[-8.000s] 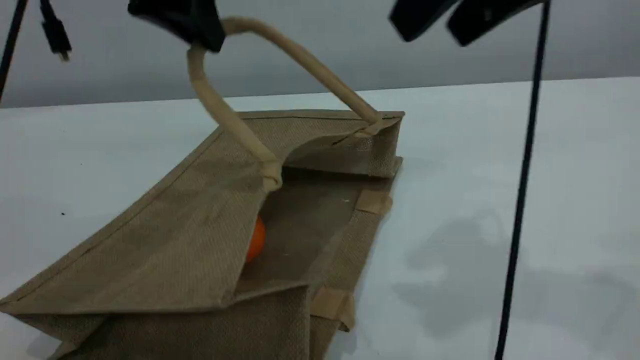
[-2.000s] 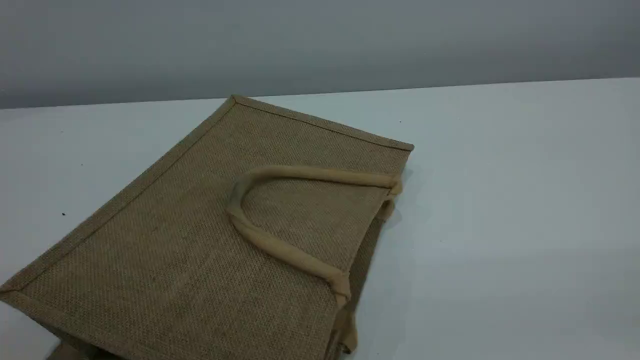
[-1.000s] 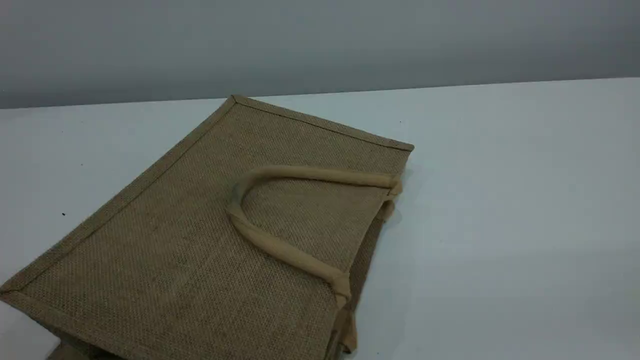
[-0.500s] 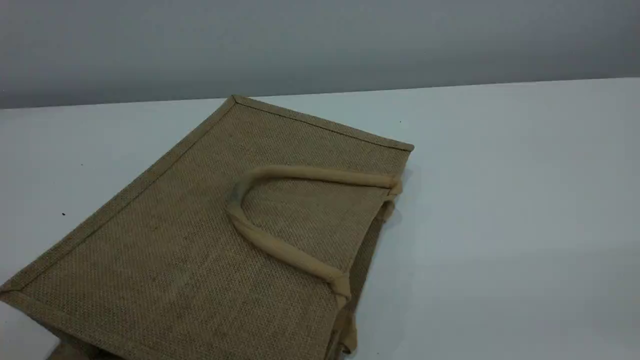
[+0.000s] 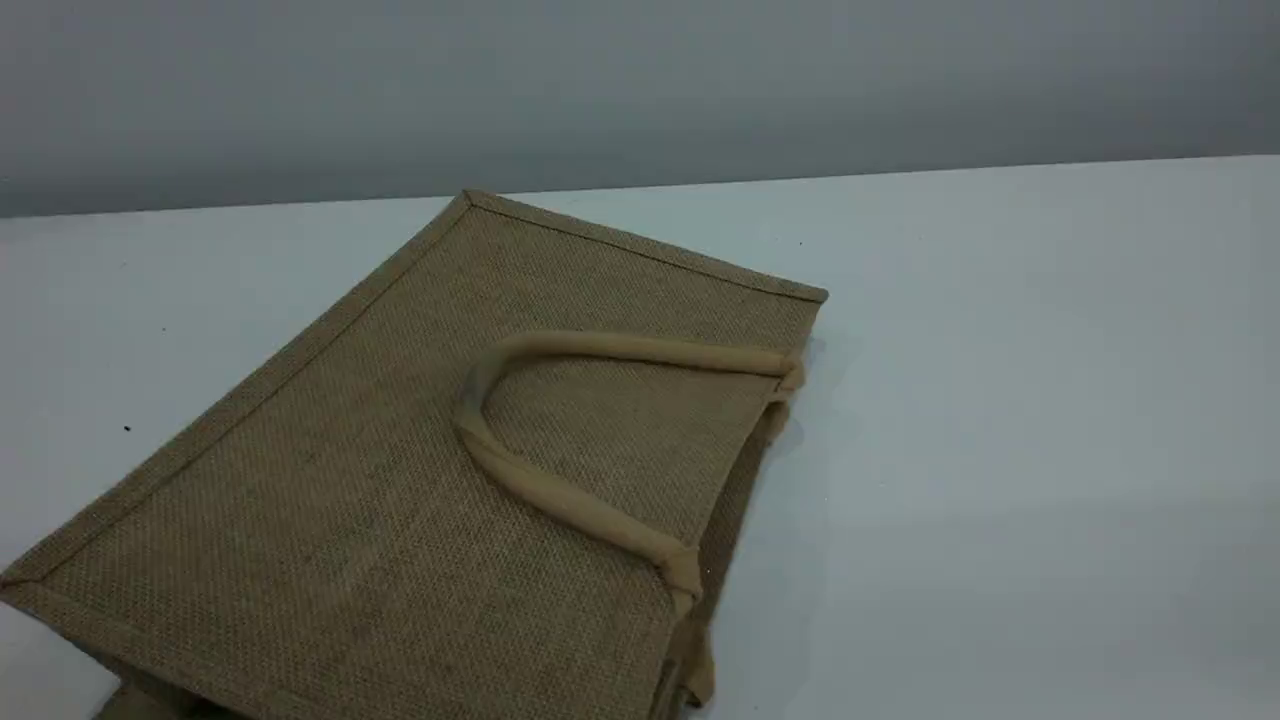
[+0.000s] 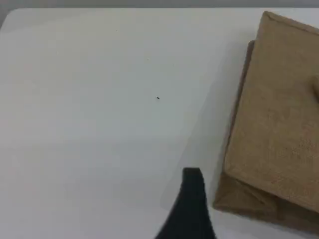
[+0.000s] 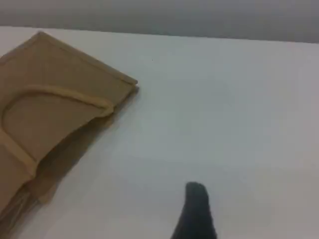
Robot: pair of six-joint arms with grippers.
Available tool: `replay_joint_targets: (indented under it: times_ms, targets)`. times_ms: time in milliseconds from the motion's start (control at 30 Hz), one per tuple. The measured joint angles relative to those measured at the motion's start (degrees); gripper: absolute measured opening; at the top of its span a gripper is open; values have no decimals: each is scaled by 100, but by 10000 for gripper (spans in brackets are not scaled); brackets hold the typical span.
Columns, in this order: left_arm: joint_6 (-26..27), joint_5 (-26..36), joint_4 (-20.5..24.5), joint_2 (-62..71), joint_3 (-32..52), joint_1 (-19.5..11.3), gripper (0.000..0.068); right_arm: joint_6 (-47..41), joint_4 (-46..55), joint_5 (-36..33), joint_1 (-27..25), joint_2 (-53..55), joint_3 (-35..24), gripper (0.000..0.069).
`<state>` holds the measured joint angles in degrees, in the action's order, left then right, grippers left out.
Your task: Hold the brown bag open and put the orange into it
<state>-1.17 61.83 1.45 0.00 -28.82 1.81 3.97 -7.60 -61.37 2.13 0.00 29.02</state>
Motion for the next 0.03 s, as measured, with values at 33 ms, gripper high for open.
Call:
replay_joint_targets:
  times_ms: [33]
  targets:
    - [0,0,0,0,0,0,566,0,0,0,0,0,0,493]
